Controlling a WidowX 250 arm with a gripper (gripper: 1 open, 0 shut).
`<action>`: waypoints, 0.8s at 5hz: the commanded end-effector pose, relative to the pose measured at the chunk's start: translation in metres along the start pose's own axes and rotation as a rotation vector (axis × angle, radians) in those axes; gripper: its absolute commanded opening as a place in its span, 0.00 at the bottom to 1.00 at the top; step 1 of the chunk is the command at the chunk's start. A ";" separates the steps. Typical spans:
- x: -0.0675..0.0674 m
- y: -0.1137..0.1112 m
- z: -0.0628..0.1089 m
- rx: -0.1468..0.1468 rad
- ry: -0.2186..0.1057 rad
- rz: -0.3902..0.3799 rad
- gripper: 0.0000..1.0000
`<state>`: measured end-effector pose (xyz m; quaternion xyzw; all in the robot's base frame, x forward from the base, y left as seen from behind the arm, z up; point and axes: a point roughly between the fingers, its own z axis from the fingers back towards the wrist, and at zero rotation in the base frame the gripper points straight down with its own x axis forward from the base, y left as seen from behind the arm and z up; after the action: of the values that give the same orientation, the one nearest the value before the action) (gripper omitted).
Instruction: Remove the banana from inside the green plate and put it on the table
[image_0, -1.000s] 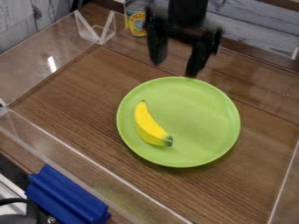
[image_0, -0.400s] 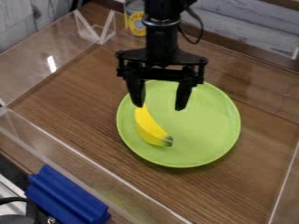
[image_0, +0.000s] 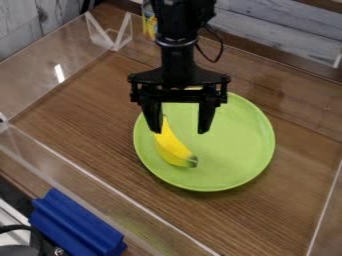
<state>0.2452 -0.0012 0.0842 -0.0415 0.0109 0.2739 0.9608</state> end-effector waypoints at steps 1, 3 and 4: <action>0.005 0.002 0.000 -0.026 -0.034 0.039 1.00; 0.010 0.007 -0.014 -0.033 -0.040 0.106 1.00; 0.013 0.008 -0.018 -0.026 -0.040 0.110 1.00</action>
<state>0.2473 0.0079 0.0586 -0.0446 0.0055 0.3236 0.9451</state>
